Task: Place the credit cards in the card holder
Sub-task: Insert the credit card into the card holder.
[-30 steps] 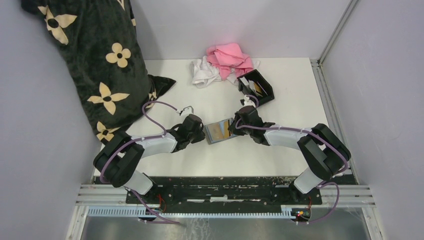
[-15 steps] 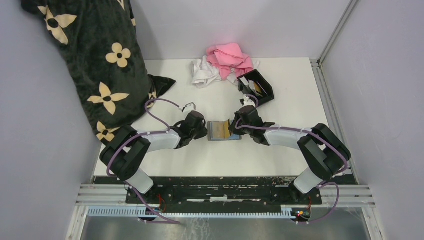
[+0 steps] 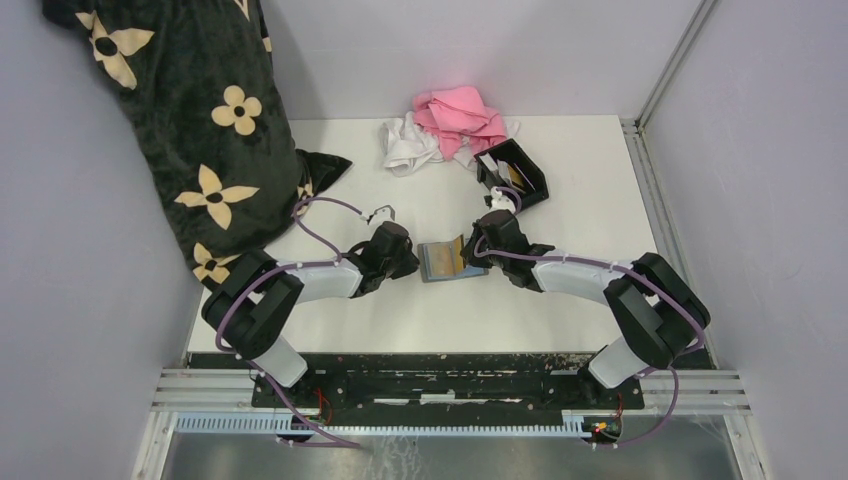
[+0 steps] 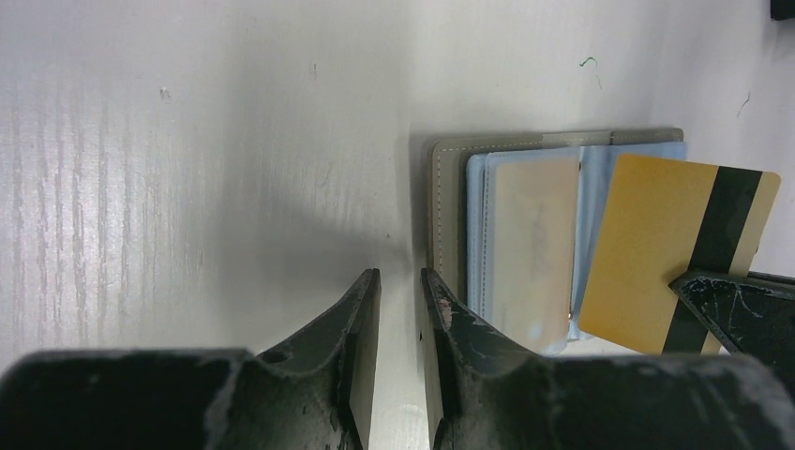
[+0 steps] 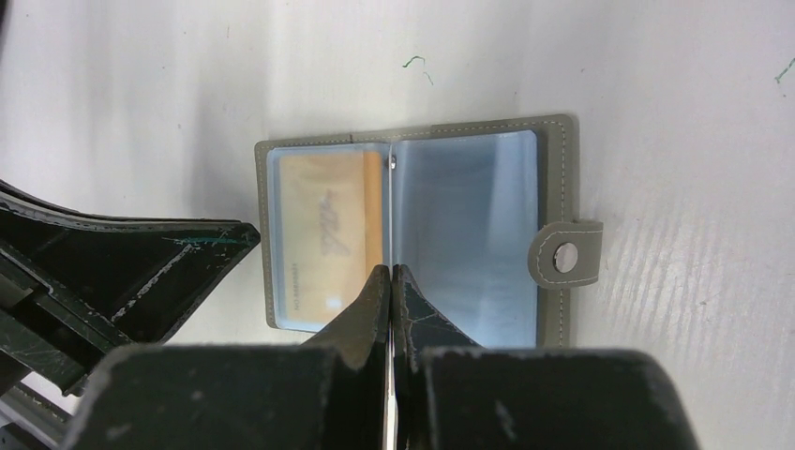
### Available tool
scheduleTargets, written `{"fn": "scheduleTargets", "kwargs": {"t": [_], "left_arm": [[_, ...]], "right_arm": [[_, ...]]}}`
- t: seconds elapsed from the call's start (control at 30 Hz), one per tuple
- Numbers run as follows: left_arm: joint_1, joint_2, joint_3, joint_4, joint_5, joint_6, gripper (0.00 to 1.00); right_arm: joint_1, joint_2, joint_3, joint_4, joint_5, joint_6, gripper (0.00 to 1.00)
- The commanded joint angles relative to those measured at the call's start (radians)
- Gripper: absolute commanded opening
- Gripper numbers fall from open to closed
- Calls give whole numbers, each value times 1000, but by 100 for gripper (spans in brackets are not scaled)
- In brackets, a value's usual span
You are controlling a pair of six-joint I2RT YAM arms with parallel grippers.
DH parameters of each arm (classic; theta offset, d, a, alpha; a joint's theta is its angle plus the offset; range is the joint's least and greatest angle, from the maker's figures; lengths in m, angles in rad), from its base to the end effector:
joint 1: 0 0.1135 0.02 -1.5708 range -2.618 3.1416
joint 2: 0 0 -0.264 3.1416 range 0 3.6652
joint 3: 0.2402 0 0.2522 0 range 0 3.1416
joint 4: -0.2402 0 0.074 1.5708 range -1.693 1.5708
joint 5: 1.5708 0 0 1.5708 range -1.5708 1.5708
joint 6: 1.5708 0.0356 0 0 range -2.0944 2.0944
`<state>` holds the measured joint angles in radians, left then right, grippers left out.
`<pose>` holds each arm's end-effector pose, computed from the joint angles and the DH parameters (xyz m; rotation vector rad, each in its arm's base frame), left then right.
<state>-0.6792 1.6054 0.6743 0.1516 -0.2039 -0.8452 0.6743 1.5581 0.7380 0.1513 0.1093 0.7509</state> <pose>0.2387 -0.1834 0.1401 -0.2995 2.3701 -0.5118 0.2473 0.1927 0.1715 0.1499 2.3110 0.6372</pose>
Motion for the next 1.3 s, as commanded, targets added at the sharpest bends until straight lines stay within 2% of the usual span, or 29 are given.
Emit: {"fn": "scheduleTargets", "kwargs": {"t": [0.0,1.27], "left_arm": [[-4,34,-21,-60,23,-11,30],[-3,69,-10,-52,26,-9,30]], "right_arm": [[8,-33,6,15,19,-13,1],[6,28,-23,93,-22,11,1]]}}
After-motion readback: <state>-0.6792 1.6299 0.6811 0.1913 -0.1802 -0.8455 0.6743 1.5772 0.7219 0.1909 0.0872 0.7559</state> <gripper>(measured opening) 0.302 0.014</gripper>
